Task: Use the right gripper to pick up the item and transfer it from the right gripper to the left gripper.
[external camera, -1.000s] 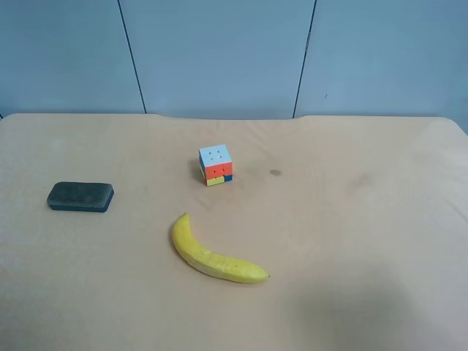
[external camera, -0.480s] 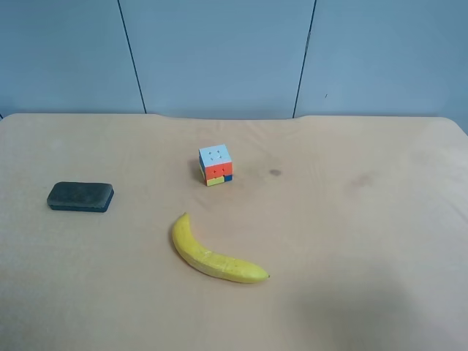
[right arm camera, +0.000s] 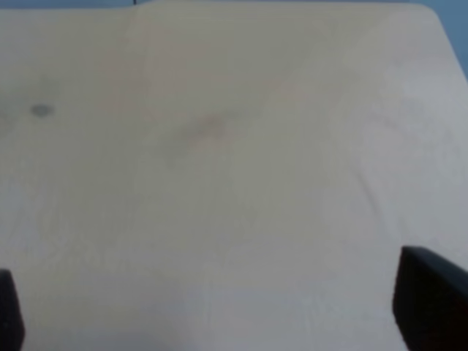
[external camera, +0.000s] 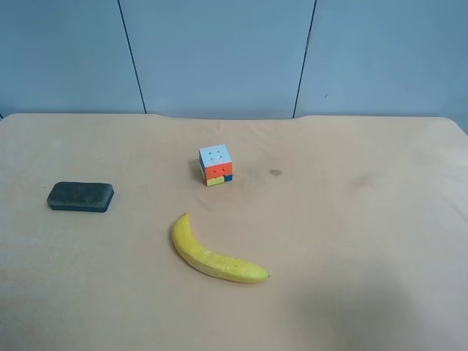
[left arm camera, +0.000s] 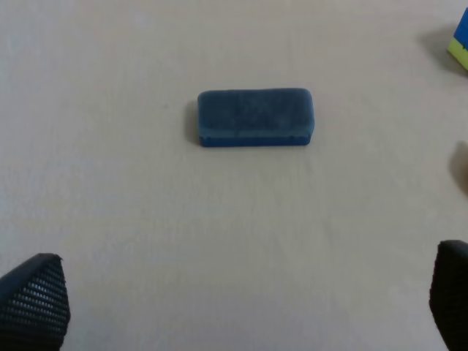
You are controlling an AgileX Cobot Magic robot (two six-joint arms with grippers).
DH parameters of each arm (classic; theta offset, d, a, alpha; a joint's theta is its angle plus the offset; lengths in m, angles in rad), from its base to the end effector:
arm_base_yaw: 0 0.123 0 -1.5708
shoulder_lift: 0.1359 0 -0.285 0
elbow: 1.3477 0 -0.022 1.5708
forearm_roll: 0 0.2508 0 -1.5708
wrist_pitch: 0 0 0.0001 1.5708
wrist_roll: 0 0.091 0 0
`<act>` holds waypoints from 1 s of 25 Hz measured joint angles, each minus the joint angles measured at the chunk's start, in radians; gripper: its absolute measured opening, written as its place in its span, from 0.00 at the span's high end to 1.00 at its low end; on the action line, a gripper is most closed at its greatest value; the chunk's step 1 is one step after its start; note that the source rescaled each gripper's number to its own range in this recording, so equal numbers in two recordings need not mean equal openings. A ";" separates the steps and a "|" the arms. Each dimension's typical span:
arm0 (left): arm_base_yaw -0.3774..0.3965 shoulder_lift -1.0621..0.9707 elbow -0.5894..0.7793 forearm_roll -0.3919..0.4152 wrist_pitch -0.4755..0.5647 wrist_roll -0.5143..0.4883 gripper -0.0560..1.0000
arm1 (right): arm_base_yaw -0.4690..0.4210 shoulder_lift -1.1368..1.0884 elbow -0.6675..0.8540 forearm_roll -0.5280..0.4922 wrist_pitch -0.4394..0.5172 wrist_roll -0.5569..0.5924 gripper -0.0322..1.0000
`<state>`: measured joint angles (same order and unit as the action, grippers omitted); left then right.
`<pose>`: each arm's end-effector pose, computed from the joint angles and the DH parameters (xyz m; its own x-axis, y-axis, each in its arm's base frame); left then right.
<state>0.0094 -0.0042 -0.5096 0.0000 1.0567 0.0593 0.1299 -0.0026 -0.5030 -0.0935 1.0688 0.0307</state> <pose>-0.0064 -0.0001 0.2803 -0.4399 0.0551 -0.8964 0.0167 0.9984 0.0532 -0.0051 -0.0082 0.2777 -0.4519 -0.0735 -0.8890 -0.0634 0.9967 -0.0502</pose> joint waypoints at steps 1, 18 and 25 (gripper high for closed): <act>0.000 0.000 0.000 0.000 0.000 0.000 0.00 | 0.000 0.000 0.000 0.000 0.000 0.000 0.01; 0.000 0.000 0.000 0.000 0.000 0.000 0.00 | 0.000 0.000 0.000 0.000 0.000 0.000 0.01; 0.000 0.000 0.000 0.000 0.000 0.000 0.00 | 0.000 0.000 0.000 0.000 0.000 0.000 0.01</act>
